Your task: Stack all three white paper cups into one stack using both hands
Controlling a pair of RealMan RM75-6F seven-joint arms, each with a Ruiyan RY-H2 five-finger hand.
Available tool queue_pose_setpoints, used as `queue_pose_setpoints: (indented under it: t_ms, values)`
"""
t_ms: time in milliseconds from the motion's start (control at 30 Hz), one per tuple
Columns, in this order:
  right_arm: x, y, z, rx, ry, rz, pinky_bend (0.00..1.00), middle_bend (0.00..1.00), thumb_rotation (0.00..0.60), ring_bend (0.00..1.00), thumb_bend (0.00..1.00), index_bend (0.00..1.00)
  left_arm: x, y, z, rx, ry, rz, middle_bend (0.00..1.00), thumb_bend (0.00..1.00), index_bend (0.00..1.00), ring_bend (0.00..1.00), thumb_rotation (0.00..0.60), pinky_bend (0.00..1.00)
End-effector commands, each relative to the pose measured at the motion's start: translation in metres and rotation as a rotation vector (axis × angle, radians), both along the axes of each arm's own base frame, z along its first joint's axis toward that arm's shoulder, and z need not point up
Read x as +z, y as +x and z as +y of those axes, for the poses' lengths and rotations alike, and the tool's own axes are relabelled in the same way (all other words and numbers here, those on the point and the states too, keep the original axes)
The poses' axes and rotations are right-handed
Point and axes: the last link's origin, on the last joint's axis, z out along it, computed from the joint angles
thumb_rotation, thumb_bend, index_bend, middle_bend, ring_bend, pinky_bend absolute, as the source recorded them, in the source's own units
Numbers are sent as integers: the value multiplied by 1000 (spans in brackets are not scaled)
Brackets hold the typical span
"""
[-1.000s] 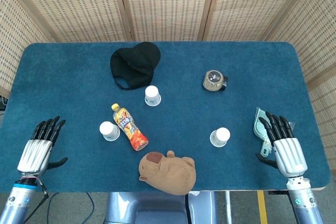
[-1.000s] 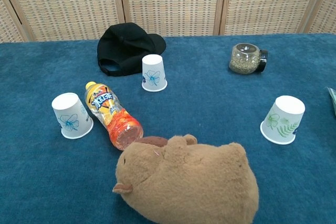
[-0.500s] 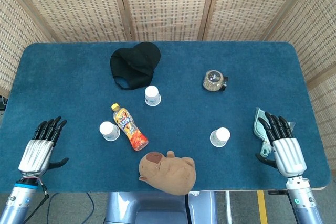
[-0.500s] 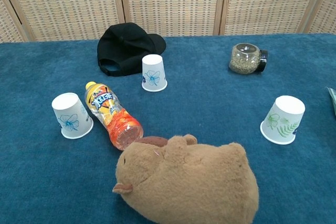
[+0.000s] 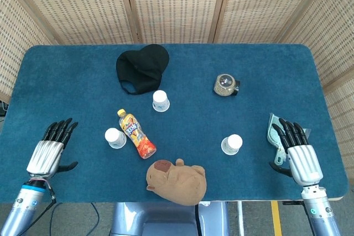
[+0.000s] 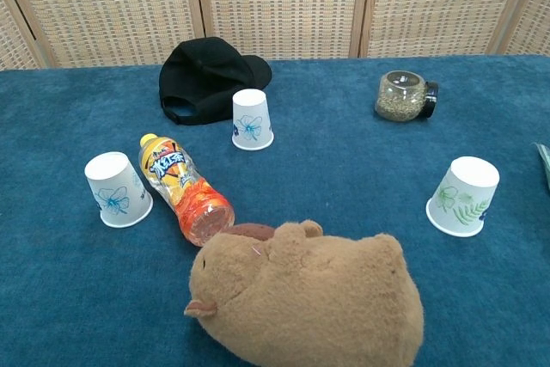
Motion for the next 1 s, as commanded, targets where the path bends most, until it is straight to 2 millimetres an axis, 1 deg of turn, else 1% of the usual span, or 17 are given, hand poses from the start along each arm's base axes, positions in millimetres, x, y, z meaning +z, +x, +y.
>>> queue_pose_setpoints:
  t_ms: [33,167,300,367,433,467,600,733,1000]
  values:
    - [0,0,0,0,1,-2,0,0,600,0,92,61,1,9,12,-20,-15,10,0,133,152,0,600,61]
    - [1,0,0,-2,2,-7,0,0,600,0,92,63,-5,23,27,-34,-89,22,0,145,252,0,600,64]
    - [2,-1,0,-3,2,-13,0,0,600,0,92,64,-14,33,42,-31,-143,27,0,227,308,0,600,67]
    - [2,-1,0,-4,1,-17,0,0,600,0,92,64,-20,36,50,-29,-161,36,0,228,310,0,600,68]
    - [4,-2,-1,-10,-2,-27,0,0,600,0,92,64,-32,42,65,-15,-190,51,0,228,306,0,600,68]
    - [4,-3,-2,-11,-1,-29,0,0,600,0,92,64,-35,43,69,-6,-194,54,0,228,304,0,600,68]
    - [5,-3,-2,-12,0,-36,0,0,600,0,92,64,-42,47,79,21,-208,68,0,228,289,0,600,68]
    - [6,-4,-3,-14,2,-44,0,0,600,0,93,64,-49,49,88,40,-225,100,0,228,226,0,600,67]
    - [7,-5,-3,-18,8,-56,0,0,600,0,92,64,-66,54,96,60,-256,121,0,228,236,0,600,67]
